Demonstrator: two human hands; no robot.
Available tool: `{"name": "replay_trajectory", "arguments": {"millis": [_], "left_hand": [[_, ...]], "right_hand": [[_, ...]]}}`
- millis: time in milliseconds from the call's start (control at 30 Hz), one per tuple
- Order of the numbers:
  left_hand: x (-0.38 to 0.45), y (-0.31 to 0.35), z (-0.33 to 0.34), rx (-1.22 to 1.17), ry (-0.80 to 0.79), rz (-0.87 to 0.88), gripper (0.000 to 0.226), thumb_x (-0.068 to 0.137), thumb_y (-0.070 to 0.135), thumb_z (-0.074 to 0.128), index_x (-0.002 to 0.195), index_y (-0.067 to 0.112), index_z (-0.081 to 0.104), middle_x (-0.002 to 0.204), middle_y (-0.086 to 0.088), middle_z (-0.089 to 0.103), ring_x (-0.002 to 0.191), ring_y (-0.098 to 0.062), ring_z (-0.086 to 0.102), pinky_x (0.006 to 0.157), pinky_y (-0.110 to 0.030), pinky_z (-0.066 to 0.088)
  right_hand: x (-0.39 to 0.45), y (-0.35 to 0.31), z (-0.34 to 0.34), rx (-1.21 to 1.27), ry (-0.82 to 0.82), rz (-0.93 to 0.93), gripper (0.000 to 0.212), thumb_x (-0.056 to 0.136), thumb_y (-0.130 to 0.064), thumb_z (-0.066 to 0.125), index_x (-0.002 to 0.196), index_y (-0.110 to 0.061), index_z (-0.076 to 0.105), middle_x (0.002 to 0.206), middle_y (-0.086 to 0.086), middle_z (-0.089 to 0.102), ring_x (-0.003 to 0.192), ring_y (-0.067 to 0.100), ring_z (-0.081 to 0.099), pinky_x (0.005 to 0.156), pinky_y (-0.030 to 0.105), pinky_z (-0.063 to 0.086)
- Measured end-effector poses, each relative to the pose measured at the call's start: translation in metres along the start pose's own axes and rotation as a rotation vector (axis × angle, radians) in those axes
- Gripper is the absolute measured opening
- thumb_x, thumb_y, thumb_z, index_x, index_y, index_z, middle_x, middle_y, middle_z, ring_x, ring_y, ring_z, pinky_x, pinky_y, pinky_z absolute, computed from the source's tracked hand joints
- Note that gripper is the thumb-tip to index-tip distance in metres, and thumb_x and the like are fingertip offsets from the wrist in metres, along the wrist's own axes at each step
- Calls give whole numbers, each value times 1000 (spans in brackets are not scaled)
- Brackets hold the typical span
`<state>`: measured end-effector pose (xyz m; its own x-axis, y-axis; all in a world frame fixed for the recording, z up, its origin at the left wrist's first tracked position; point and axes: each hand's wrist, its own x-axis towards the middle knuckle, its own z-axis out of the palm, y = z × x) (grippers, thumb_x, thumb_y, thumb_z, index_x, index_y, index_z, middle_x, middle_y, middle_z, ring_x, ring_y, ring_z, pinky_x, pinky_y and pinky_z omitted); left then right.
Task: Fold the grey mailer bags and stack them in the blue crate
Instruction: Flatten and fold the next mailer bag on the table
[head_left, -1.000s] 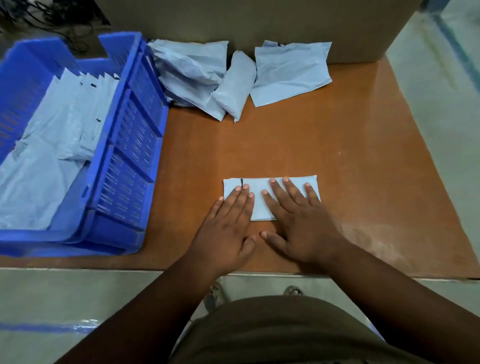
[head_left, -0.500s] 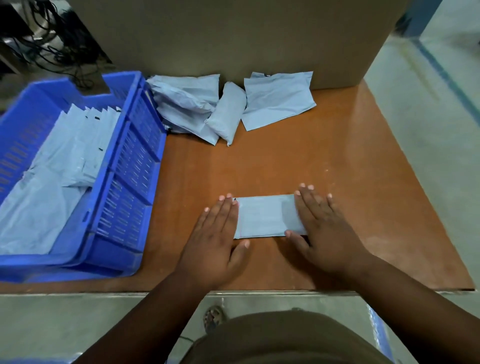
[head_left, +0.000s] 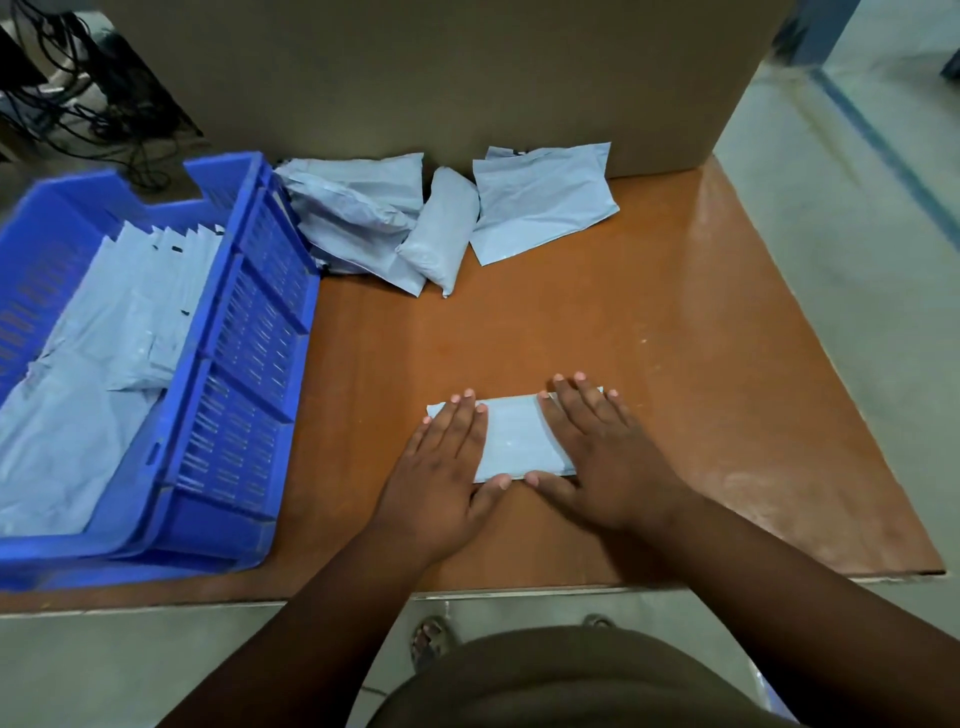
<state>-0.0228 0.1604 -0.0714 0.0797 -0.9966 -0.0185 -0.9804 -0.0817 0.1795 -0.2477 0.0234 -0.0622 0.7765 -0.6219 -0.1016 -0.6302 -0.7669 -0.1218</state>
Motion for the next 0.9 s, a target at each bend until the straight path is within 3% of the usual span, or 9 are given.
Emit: {"name": "replay_trajectory", "arguments": {"millis": [167, 267, 367, 433, 500, 600, 700, 800, 900], "left_hand": [[-8, -22, -3, -31, -27, -27, 88, 104, 72, 31, 170, 24, -1, 178, 6, -8, 163, -11, -8, 133, -44, 7], [-4, -31, -12, -93, -89, -17, 87, 102, 76, 28, 170, 28, 2, 178, 8, -3, 163, -9, -5, 132, -45, 12], [12, -34, -33, -86, -161, -43, 95, 94, 81, 43, 169, 32, 12, 177, 10, 11, 162, -15, 11, 130, -41, 22], [25, -31, -51, -66, -204, -49, 105, 85, 80, 63, 168, 32, 19, 171, 11, 23, 157, -18, 23, 125, -37, 30], [37, -26, -64, -43, -229, -38, 107, 75, 75, 76, 163, 36, 29, 157, 9, 39, 146, -20, 36, 116, -38, 40], [49, -17, -76, -3, -263, -27, 96, 62, 71, 85, 144, 38, 48, 130, 8, 50, 125, -17, 49, 98, -35, 48], [58, -14, -80, -30, -303, -39, 78, 57, 67, 89, 121, 36, 57, 120, 12, 57, 111, -12, 53, 92, -36, 51], [66, -21, -89, -146, -292, -50, 45, 72, 56, 87, 100, 31, 62, 100, 14, 65, 91, -10, 60, 80, -37, 54], [69, -27, -110, -216, -279, -68, 26, 82, 42, 86, 93, 30, 66, 90, 15, 65, 81, -1, 57, 70, -26, 45]], "right_hand": [[-5, 17, -2, 41, -33, 39, 95, 97, -85, 17, 170, -26, 0, 178, 1, -7, 164, 22, -7, 132, 49, 1], [-4, 26, -8, 80, -72, 18, 90, 98, -80, 13, 170, -27, 2, 178, -2, -4, 164, 19, -4, 132, 45, 0], [3, 36, -25, 129, -91, -33, 93, 93, -82, 33, 167, -25, 22, 174, 0, 20, 158, 26, 22, 130, 43, 17], [13, 41, -39, 129, -107, -67, 94, 87, -80, 52, 162, -27, 31, 158, -2, 37, 142, 25, 39, 121, 38, 33], [23, 40, -52, 103, -152, -95, 97, 80, -79, 62, 159, -31, 34, 140, -3, 44, 128, 21, 42, 109, 39, 43], [37, 35, -64, 86, -202, -110, 83, 68, -81, 70, 137, -36, 51, 117, -6, 46, 114, 18, 44, 95, 39, 48], [46, 37, -68, 154, -237, -118, 72, 68, -73, 76, 125, -34, 57, 112, -7, 47, 108, 17, 51, 92, 39, 51], [52, 41, -73, 233, -224, -145, 50, 82, -55, 76, 123, -32, 58, 115, -6, 58, 103, 18, 59, 87, 37, 51], [59, 49, -83, 302, -199, -138, 30, 91, -42, 73, 116, -33, 60, 106, -9, 66, 94, 15, 61, 79, 35, 50]]}}
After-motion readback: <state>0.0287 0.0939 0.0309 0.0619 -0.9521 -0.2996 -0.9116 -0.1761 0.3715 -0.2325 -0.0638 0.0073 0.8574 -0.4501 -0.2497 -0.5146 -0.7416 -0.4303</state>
